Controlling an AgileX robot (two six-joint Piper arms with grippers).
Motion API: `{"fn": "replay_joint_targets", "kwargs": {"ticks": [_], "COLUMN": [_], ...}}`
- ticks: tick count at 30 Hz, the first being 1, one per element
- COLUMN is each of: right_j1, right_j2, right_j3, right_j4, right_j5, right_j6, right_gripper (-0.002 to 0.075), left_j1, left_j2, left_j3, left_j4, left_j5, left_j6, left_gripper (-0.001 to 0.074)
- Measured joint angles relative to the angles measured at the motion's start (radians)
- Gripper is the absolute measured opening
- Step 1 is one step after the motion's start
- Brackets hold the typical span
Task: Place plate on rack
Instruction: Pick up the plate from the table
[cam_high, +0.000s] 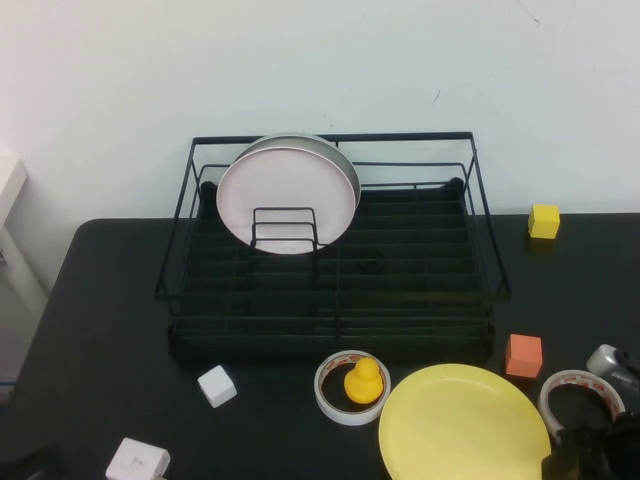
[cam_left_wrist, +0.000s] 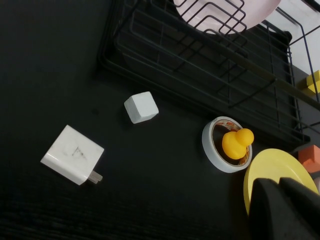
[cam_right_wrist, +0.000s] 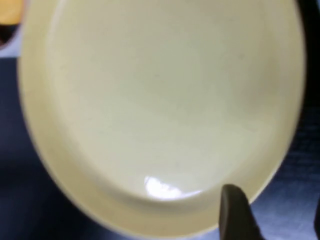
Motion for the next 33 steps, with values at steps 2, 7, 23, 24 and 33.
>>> {"fn": "replay_joint_targets", "kwargs": {"ticks": [2, 7, 23, 24, 33], "right_j1": [0.000, 0.000, 0.000, 0.000, 0.000], "right_j2": [0.038, 0.129, 0.226, 0.226, 0.226], "right_j3": [-0.005, -0.043, -0.100, -0.100, -0.100], "right_j4": [0.070, 0.147, 0.160, 0.160, 0.160], "right_j5": [-0.004, 0.029, 0.121, 0.121, 0.117], "right_j6": [-0.094, -0.181, -0.191, -0.202, -0.217], "right_gripper": [0.0330, 0.0330, 0.0260, 0.0246, 0.0226], "left_j1": [0.000, 0.000, 0.000, 0.000, 0.000], "left_j2": [0.000, 0.000, 0.000, 0.000, 0.000], "left_j3": [0.000, 0.000, 0.000, 0.000, 0.000], "left_j4": [0.000, 0.000, 0.000, 0.000, -0.006], "left_j5": [0.000, -0.008, -0.010, -0.010, -0.010], "left_j6": [0.002, 0.007, 0.008, 0.011, 0.016], "left_gripper": [-0.0002, -0.0002, -0.0002, -0.0002, -0.0002]}}
